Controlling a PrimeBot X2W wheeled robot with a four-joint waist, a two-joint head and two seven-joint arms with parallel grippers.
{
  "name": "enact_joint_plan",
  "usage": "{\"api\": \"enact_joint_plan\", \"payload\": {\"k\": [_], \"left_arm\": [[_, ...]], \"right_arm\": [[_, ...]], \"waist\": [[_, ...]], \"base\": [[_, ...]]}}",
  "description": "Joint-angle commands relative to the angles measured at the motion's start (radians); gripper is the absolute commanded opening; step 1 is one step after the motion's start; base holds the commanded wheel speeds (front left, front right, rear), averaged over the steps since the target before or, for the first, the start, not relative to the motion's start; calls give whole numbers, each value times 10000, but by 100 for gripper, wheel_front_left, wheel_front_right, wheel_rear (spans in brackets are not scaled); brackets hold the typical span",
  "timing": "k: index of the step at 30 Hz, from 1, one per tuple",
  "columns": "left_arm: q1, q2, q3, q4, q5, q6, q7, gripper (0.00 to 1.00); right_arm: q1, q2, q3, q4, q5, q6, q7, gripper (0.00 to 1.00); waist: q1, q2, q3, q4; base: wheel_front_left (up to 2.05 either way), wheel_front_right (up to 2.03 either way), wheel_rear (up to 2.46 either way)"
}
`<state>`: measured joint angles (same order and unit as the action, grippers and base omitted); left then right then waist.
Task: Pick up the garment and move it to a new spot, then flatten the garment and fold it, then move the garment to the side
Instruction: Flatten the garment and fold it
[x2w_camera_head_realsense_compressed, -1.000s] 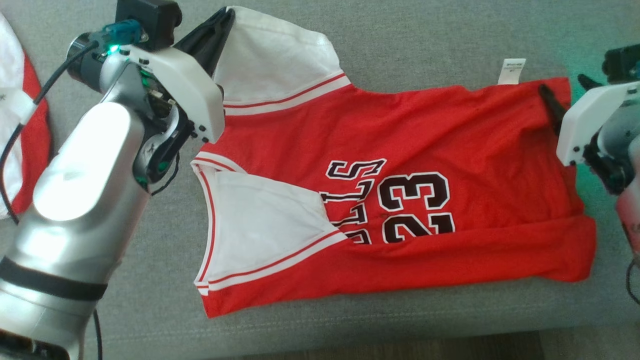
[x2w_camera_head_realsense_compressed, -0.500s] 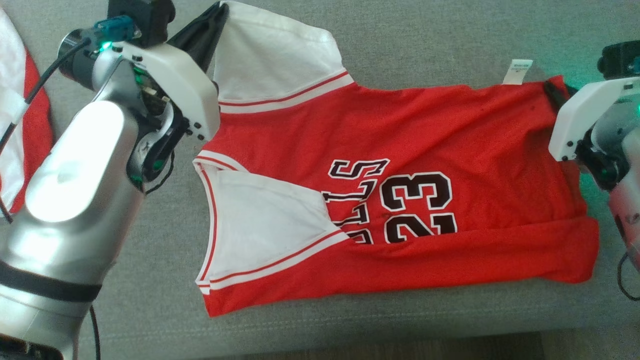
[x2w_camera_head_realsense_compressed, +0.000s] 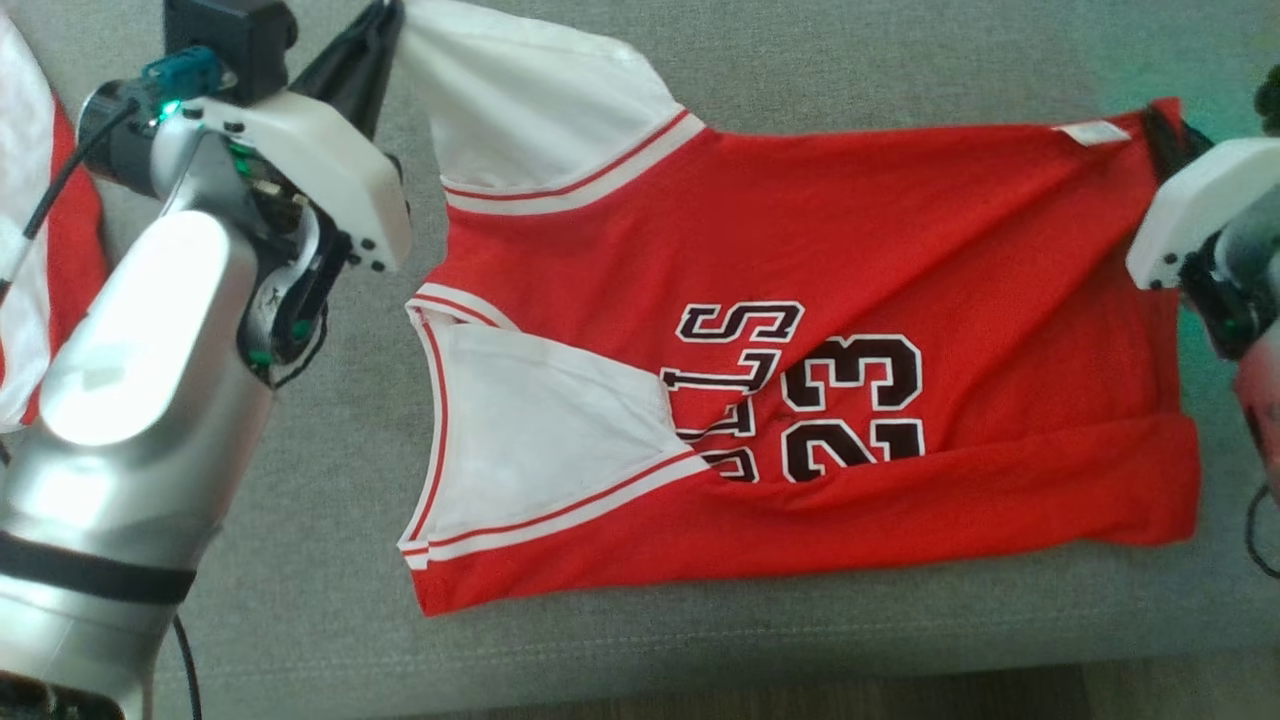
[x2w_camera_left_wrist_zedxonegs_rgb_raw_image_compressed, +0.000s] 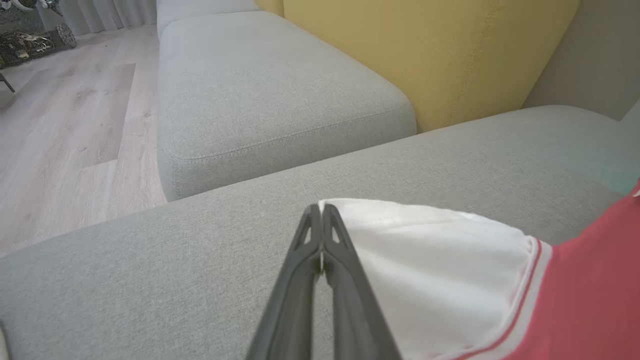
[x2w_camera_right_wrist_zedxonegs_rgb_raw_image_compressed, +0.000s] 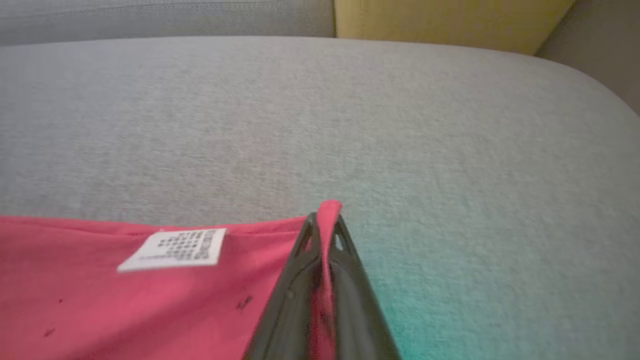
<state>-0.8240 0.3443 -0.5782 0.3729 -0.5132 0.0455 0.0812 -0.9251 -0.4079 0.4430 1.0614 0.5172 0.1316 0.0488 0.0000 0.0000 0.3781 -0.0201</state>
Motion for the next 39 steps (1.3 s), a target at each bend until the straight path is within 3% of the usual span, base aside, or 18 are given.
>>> {"api": "enact_joint_plan", "payload": {"k": [1, 8, 18, 24, 29, 39], "left_arm": [[-653, 301, 522, -153, 44, 145, -201, 0], [-1167, -106, 705, 778, 51, 304, -1054, 0], [-464, -16, 282, 1013, -98, -237, -1109, 0], [1171, 591, 197, -311, -464, -233, -740, 0], [2555, 1242, 106, -2030, -679, 75, -96, 0], [4725, 2469, -559, -4820, -1048, 423, 1755, 0]], "right_arm": [[-177, -68, 107, -189, 36, -9, -266, 0], [-674, 67, 136, 204, -92, -9, -1451, 0], [-118, 227, 433, 289, 445, -9, -2064, 0], [967, -95, 786, -287, 1355, -9, -1959, 0], [1852, -744, 1037, -993, 2068, -9, -1709, 0], [3586, -2126, 1991, -2825, 2976, -9, -100, 0]], "waist": [[0, 0, 9, -2], [0, 0, -48, 15], [0, 0, -693, -7], [0, 0, -1498, 113], [0, 0, -2098, 355], [0, 0, -2711, 687]], "base": [[0, 0, 0], [0, 0, 0], [0, 0, 0], [0, 0, 0], [0, 0, 0], [0, 0, 0]]}}
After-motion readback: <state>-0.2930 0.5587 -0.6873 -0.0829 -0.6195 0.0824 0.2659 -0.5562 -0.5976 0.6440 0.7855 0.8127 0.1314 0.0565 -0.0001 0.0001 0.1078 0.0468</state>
